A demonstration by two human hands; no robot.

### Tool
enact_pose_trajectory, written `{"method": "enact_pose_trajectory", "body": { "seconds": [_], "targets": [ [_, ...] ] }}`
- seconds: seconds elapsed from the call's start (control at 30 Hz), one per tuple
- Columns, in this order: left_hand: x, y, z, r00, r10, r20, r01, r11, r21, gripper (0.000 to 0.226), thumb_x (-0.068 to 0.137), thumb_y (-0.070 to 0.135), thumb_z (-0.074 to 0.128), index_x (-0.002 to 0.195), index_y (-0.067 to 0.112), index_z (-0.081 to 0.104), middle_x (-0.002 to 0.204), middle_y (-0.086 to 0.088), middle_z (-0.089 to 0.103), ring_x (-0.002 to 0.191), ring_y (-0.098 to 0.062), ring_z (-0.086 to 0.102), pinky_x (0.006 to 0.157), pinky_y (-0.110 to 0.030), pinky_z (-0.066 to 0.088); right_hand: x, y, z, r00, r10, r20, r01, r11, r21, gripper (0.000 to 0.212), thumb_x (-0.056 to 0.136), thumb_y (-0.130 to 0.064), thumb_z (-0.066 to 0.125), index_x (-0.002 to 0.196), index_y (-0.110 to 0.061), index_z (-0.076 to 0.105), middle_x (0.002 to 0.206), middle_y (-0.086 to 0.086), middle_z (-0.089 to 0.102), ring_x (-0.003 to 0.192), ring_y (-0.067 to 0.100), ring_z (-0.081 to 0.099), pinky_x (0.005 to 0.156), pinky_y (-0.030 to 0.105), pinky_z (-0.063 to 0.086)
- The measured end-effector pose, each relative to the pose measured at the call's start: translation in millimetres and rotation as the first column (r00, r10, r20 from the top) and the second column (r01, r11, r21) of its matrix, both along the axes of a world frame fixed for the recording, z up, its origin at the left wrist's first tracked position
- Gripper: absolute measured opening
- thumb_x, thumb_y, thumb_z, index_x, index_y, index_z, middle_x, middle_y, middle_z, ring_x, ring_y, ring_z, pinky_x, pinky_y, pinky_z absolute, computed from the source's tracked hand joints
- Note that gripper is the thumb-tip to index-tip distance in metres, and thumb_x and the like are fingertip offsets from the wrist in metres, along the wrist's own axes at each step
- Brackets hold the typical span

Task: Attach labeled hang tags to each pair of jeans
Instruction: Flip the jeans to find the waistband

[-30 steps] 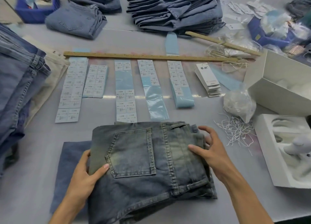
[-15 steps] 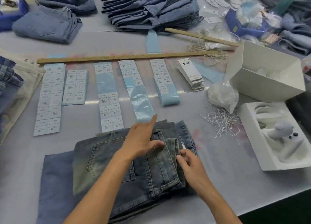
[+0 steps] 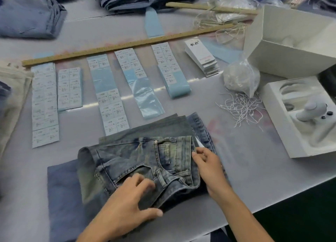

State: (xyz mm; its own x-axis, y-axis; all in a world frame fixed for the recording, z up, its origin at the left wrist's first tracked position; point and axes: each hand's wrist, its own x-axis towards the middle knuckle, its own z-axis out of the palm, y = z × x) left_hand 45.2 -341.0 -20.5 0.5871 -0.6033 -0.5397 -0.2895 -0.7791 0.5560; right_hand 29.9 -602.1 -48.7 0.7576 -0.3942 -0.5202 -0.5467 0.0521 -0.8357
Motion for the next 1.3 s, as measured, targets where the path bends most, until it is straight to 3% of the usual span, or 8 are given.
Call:
{"method": "enact_pose_trajectory", "body": {
  "seconds": [0.17, 0.3, 0.43, 0.63, 0.73, 1.03, 1.17, 1.3],
  "targets": [
    [4.1, -54.3, 5.5, 0.858, 0.289, 0.426, -0.213, 0.953, -0.216, 0.064, 0.086, 0.078, 0.044, 0.126, 0.03, 0.061, 0.125, 0.006, 0.057, 0.115, -0.018, 0.054, 0.093, -0.039, 0.049, -10.3, 7.3, 17.5, 0.986, 0.147, 0.081, -0.157, 0.979, 0.129, 0.039, 0.089, -0.004, 0.073, 0.12, -0.026, 0.064, 0.11, -0.006, 0.076, 0.104, 0.011, 0.072, 0.083, 0.027, 0.059],
    [27.4, -84.0, 12.5, 0.902, 0.416, 0.12, -0.389, 0.9, -0.194, 0.045, 0.082, 0.077, 0.054, 0.103, 0.037, 0.054, 0.088, 0.013, 0.07, 0.082, -0.01, 0.064, 0.077, -0.037, 0.053, -15.4, 21.7, 27.1, 0.979, 0.166, 0.118, -0.186, 0.965, 0.183, 0.03, 0.092, -0.012, 0.073, 0.119, -0.024, 0.07, 0.11, 0.002, 0.076, 0.106, 0.02, 0.072, 0.089, 0.037, 0.059],
    [38.2, -71.1, 5.8, 0.764, 0.595, -0.251, -0.645, 0.679, -0.351, 0.007, 0.094, 0.013, 0.07, 0.09, 0.018, 0.069, 0.076, 0.0, 0.074, 0.072, -0.013, 0.069, 0.072, -0.034, 0.055, -16.6, 28.4, 33.2, 0.987, 0.109, 0.122, -0.139, 0.95, 0.279, 0.022, 0.102, -0.016, 0.058, 0.107, -0.023, 0.077, 0.106, 0.005, 0.077, 0.104, 0.02, 0.073, 0.087, 0.032, 0.058],
    [39.4, -49.7, 5.6, 0.503, 0.586, -0.635, -0.862, 0.391, -0.321, 0.016, 0.098, -0.004, 0.057, 0.1, 0.01, 0.064, 0.074, -0.014, 0.074, 0.062, -0.02, 0.069, 0.058, -0.024, 0.055, -9.5, 28.6, 36.9, 0.941, 0.322, 0.099, -0.261, 0.882, -0.392, 0.02, 0.1, -0.025, 0.057, 0.109, -0.035, 0.072, 0.097, -0.018, 0.073, 0.091, -0.001, 0.066, 0.079, 0.016, 0.051],
    [43.0, -51.4, 6.6, 0.446, 0.591, -0.672, -0.894, 0.323, -0.31, 0.02, 0.098, -0.006, 0.055, 0.101, 0.011, 0.065, 0.072, -0.01, 0.074, 0.058, -0.017, 0.068, 0.055, -0.023, 0.054, -8.4, 33.2, 40.1, 0.946, 0.305, 0.112, -0.232, 0.876, -0.423, 0.024, 0.098, -0.027, 0.06, 0.117, -0.041, 0.066, 0.092, -0.031, 0.067, 0.076, -0.009, 0.061, 0.068, 0.009, 0.044],
    [40.0, -64.1, 9.5, 0.489, 0.578, -0.653, -0.872, 0.321, -0.368, 0.019, 0.102, 0.001, 0.052, 0.108, 0.006, 0.069, 0.09, -0.011, 0.077, 0.078, -0.019, 0.072, 0.07, -0.026, 0.058, -9.7, 48.4, 51.0, 0.827, 0.551, 0.11, -0.132, 0.382, -0.915, 0.007, 0.091, -0.019, 0.07, 0.097, -0.021, 0.072, 0.095, -0.005, 0.056, 0.088, 0.019, 0.051, 0.078, 0.036, 0.044],
    [35.0, -67.3, 9.4, 0.627, 0.559, -0.543, -0.779, 0.452, -0.434, 0.022, 0.102, 0.002, 0.054, 0.107, 0.02, 0.066, 0.089, -0.006, 0.078, 0.081, -0.019, 0.072, 0.078, -0.033, 0.057, -4.2, 51.1, 49.4, 0.887, 0.461, -0.027, -0.324, 0.578, -0.749, 0.027, 0.095, -0.045, 0.061, 0.094, -0.021, 0.074, 0.086, -0.011, 0.062, 0.087, 0.02, 0.052, 0.079, 0.043, 0.045],
    [31.6, -70.4, 4.5, 0.712, 0.588, -0.383, -0.7, 0.553, -0.452, 0.027, 0.102, 0.01, 0.058, 0.105, 0.037, 0.062, 0.085, 0.008, 0.076, 0.082, -0.019, 0.071, 0.085, -0.041, 0.054, -4.3, 43.2, 42.7, 0.946, 0.32, 0.043, -0.23, 0.762, -0.605, 0.009, 0.09, -0.03, 0.074, 0.095, -0.024, 0.078, 0.073, -0.025, 0.055, 0.082, 0.012, 0.058, 0.076, 0.03, 0.046]
  ]
}}
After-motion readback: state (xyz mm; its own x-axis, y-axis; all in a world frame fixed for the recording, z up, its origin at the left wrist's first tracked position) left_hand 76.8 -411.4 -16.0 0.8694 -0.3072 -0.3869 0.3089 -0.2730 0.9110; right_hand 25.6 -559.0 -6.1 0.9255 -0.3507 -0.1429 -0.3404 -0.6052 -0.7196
